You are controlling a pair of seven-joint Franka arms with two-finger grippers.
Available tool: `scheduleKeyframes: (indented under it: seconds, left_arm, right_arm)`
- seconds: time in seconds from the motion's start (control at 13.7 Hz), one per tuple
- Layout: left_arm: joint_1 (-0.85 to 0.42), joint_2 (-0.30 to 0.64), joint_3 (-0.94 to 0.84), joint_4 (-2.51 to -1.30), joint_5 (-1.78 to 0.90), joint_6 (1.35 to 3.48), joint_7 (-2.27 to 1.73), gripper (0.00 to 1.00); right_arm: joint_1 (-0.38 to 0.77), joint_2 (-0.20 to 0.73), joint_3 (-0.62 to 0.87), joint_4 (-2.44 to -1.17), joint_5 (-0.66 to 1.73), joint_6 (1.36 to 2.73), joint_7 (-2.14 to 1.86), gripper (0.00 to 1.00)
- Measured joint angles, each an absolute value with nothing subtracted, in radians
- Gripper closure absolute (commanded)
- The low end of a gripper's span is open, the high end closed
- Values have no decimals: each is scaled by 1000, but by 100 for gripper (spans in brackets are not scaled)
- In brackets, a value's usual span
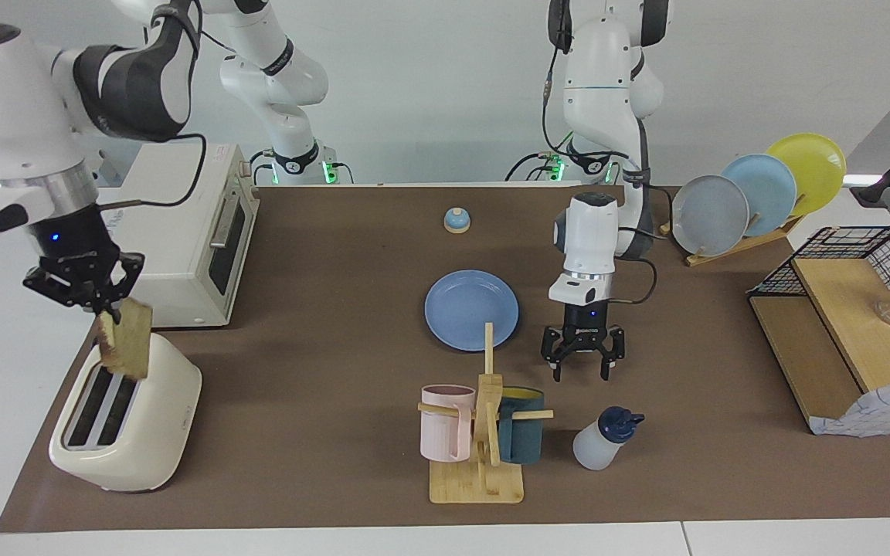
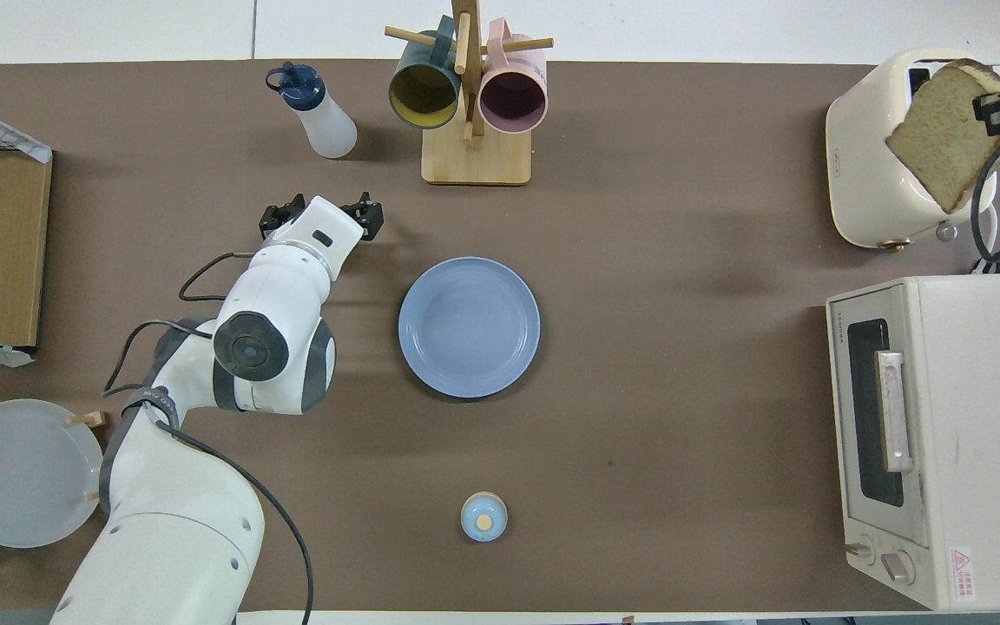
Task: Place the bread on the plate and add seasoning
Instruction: 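Reach the left gripper to the bottle while the right gripper grasps the bread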
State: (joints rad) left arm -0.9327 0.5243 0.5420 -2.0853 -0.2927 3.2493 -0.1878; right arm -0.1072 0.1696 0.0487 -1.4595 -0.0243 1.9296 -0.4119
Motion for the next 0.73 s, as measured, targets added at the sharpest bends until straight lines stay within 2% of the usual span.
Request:
scheduleKeyframes:
  seconds: [0.22, 0.51, 0.73]
  left_arm:
    - [-920, 590, 553, -1981, -294, 3220, -191, 0]
    - [-876, 632, 558, -1876, -292, 3119, -192, 0]
    - [-846, 646, 557, -1827, -288, 3065, -191, 0]
  right_arm:
    - [-16, 131, 52, -1483, -24, 1867, -280, 100]
    - [149, 113, 59, -1590, -22, 1916, 35, 100]
    - [183, 100, 59, -1636, 16, 1958, 77, 100]
